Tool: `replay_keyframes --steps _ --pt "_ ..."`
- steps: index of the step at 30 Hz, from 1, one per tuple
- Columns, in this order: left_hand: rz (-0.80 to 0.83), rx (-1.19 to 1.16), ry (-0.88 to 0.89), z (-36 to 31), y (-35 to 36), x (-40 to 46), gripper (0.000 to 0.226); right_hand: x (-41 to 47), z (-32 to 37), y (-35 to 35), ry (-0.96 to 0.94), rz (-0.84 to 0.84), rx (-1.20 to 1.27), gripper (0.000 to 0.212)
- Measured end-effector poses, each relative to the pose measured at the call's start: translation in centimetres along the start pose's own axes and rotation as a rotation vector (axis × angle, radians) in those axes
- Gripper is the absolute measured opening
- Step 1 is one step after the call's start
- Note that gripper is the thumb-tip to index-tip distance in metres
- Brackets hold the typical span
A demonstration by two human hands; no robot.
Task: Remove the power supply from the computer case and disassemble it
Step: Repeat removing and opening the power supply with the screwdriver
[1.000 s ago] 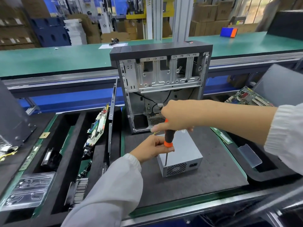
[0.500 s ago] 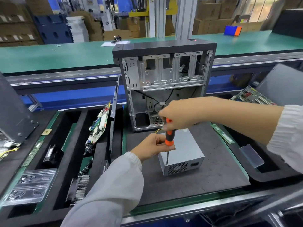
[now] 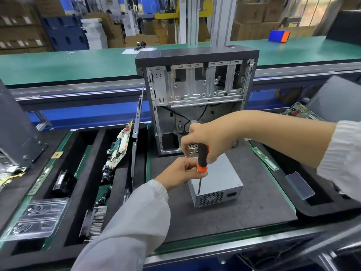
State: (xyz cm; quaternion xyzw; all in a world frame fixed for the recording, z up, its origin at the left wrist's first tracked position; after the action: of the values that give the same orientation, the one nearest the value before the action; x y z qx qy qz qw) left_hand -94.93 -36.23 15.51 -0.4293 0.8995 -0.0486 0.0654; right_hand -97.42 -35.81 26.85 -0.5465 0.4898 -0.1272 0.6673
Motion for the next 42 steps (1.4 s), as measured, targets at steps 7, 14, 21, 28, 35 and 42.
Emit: replay_keyframes --steps 7,14,21,28,35,42 --pt "-0.011 0.025 0.019 0.4 -0.3 0.3 0.019 0.0 -2.1 0.0 0.232 -0.116 0.151 0.052" --pt "0.012 -0.009 0.033 0.5 -0.3 0.4 0.006 -0.1 -0.7 -0.1 0.068 -0.087 0.174 0.025" --pt "0.056 0.232 -0.055 4.3 -1.2 -0.2 0.022 -0.5 -1.5 -0.9 0.062 -0.129 0.228 0.028" --pt "-0.079 0.348 -0.083 6.5 -0.7 -0.2 0.018 -1.2 -3.1 -1.7 0.091 -0.142 0.265 0.029" --pt "-0.206 0.297 -0.084 6.0 -1.3 0.8 0.016 -1.9 -5.3 -1.9 0.121 -0.193 0.324 0.027" --pt "-0.213 0.249 -0.121 5.3 -0.7 2.3 0.039 -3.0 -8.4 -1.0 0.185 -0.189 0.368 0.022"
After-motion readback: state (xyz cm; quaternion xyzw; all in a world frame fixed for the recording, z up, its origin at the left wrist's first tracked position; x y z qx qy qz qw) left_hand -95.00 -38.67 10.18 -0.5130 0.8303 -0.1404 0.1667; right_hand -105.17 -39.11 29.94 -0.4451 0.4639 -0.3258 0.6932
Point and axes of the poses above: each hand's wrist, its own x-axis towards the middle knuckle, its own y-axis out of the palm, z = x × y, the point moved 10 cm from there along x, towards the middle knuckle, and after that the axes turned 1 degree about -x, right-handed, at the moved point
